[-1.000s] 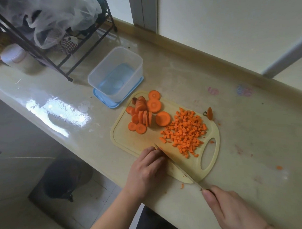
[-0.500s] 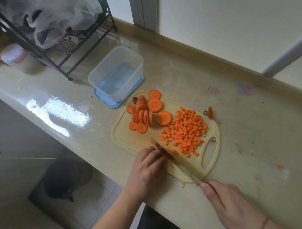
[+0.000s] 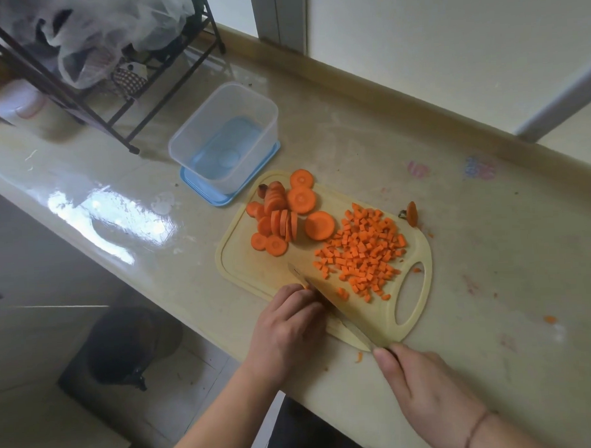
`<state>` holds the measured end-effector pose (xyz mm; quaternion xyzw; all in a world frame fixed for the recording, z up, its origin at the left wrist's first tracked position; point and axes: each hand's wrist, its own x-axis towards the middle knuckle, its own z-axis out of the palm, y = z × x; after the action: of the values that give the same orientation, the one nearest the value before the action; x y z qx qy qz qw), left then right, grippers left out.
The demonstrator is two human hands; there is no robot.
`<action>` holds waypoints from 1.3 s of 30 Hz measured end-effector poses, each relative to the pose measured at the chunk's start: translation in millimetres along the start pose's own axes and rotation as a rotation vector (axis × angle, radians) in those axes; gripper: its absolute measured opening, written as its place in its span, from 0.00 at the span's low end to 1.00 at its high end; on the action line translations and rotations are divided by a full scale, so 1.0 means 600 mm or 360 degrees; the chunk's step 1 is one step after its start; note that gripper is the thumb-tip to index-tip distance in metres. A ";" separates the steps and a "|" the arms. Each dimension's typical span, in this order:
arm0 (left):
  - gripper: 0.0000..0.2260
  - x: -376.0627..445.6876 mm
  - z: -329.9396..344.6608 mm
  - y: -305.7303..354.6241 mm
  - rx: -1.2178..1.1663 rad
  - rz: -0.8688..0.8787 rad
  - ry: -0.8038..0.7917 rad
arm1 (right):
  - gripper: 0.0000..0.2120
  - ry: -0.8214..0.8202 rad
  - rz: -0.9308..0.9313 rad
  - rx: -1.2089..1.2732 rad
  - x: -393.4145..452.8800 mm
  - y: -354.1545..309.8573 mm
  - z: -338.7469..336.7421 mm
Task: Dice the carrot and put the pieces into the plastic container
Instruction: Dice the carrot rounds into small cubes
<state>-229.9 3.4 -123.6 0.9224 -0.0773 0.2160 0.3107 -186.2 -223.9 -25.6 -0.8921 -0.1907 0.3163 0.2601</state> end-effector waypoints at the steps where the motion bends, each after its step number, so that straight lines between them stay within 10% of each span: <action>1: 0.05 -0.001 -0.001 0.000 0.0009 0.0006 -0.0005 | 0.30 0.0036 -0.0009 0.0018 0.004 -0.001 -0.002; 25: 0.12 0.003 -0.010 0.010 -0.0081 -0.0058 0.0137 | 0.44 -0.0035 0.0088 -0.0099 -0.014 0.014 0.008; 39: 0.02 -0.009 -0.019 0.007 -0.0129 0.0026 0.0235 | 0.33 0.0113 -0.0022 0.0112 0.008 0.021 -0.014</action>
<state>-240.2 7.0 -115.4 0.8899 -0.0704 0.2827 0.3509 -174.7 -234.5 -29.6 -0.8918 -0.1762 0.2891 0.3000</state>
